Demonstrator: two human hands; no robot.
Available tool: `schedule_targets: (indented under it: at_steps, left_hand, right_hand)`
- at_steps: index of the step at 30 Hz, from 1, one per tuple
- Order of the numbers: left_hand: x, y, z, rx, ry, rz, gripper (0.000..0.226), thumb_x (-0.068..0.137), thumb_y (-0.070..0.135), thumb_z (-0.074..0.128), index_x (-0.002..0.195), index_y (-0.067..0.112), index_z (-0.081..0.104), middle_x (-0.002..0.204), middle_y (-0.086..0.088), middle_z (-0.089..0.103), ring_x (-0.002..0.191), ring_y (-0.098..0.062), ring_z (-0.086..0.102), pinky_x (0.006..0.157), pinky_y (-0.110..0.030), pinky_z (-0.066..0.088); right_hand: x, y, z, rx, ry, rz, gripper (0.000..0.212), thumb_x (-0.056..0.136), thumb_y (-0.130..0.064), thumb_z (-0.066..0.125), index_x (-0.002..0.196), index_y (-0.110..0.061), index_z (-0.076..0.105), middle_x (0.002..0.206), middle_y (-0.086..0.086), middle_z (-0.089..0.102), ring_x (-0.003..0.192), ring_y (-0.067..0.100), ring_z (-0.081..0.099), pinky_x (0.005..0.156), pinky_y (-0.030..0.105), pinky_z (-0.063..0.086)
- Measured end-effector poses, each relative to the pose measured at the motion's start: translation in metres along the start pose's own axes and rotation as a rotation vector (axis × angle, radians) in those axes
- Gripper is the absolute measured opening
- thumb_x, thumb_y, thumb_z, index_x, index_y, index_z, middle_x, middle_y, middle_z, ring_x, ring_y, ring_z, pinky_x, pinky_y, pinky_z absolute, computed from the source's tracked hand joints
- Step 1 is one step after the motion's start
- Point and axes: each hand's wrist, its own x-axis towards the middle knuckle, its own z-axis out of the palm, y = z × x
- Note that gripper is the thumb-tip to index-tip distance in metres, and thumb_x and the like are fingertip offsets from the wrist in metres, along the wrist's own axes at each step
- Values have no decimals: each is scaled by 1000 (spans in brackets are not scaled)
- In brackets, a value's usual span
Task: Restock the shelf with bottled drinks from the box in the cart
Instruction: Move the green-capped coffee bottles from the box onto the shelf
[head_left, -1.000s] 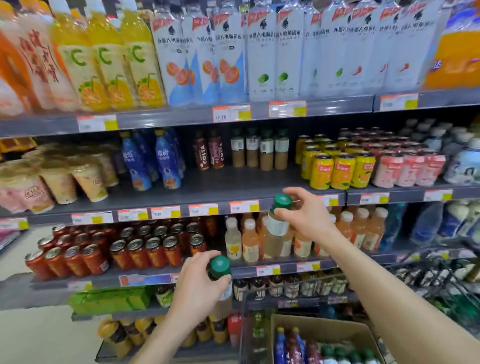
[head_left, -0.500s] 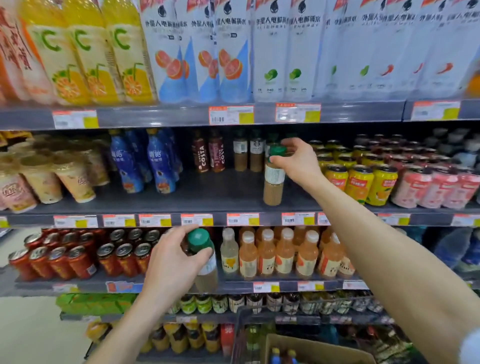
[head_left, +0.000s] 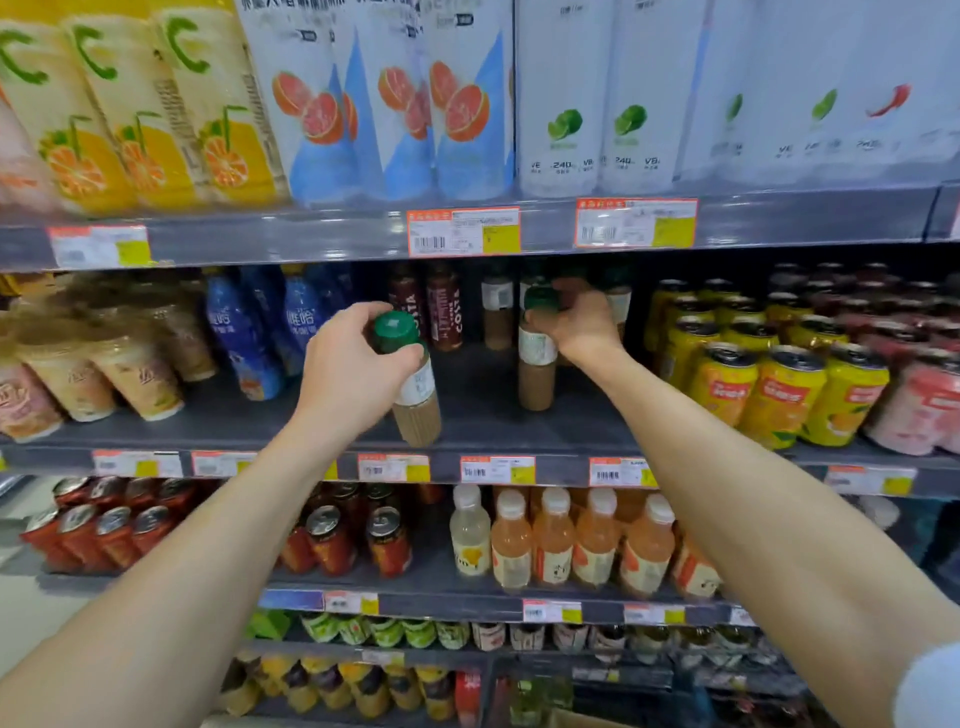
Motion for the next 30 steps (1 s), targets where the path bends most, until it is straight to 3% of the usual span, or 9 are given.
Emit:
schedule_targets:
  at_steps: [4, 6, 9, 16, 20, 23, 26, 30]
  left_hand:
    - [23, -4, 23, 11, -9, -2, 56, 77, 27, 77, 130, 17, 62, 122, -3, 67, 113, -20, 62, 97, -34, 49]
    - [31, -7, 33, 5, -21, -18, 55, 78, 26, 77, 129, 15, 63, 121, -4, 68, 111, -22, 63, 95, -34, 51]
    - [41, -12, 47, -20, -37, -59, 48, 77, 24, 77, 123, 18, 66, 112, -3, 71, 104, -22, 65, 88, -33, 53]
    - [53, -18, 73, -86, -30, -61, 38, 79, 22, 75, 116, 19, 68, 107, 2, 68, 95, -13, 61, 75, -22, 44]
    - [58, -25, 84, -181, -27, -84, 39, 79, 22, 74, 117, 22, 65, 115, -3, 68, 102, -19, 65, 87, -29, 53]
    - [57, -28, 88, -249, -30, -78, 34, 76, 26, 74, 106, 34, 59, 111, -2, 68, 101, -18, 66, 91, -39, 55]
    - [46, -35, 92, -281, -50, -97, 41, 75, 34, 78, 106, 40, 52, 109, 5, 69, 101, -14, 65, 92, -37, 54]
    - [24, -56, 99, -117, -149, -155, 56, 73, 35, 82, 120, 29, 51, 115, 5, 66, 105, -17, 62, 87, -32, 48]
  right_hand:
    - [-8, 20, 4, -19, -14, -31, 54, 73, -37, 83, 120, -22, 62, 116, -3, 70, 105, 15, 66, 89, 33, 54]
    - [-26, 41, 7, -103, -40, 14, 64, 67, -47, 84, 123, -26, 60, 115, -6, 70, 104, 14, 66, 88, 32, 54]
    - [-46, 70, 16, -340, -107, 147, 74, 65, -55, 82, 126, -24, 55, 123, 2, 67, 112, 26, 63, 91, 40, 54]
    - [-35, 71, 30, -505, -81, 177, 57, 77, -54, 75, 117, -18, 59, 119, 8, 67, 110, 33, 62, 78, 35, 49]
    - [-17, 66, 40, -523, -65, 200, 49, 81, -52, 72, 112, -16, 63, 116, 10, 68, 108, 33, 63, 73, 32, 44]
    - [-3, 66, 45, -556, -38, 222, 46, 82, -53, 72, 104, -13, 64, 112, 11, 68, 105, 33, 64, 72, 32, 45]
    - [9, 66, 46, -574, -57, 225, 44, 80, -54, 74, 94, -13, 64, 108, 12, 70, 101, 32, 66, 71, 30, 47]
    - [20, 68, 46, -557, -51, 232, 49, 79, -53, 75, 102, -11, 68, 113, 14, 69, 105, 34, 65, 77, 32, 48]
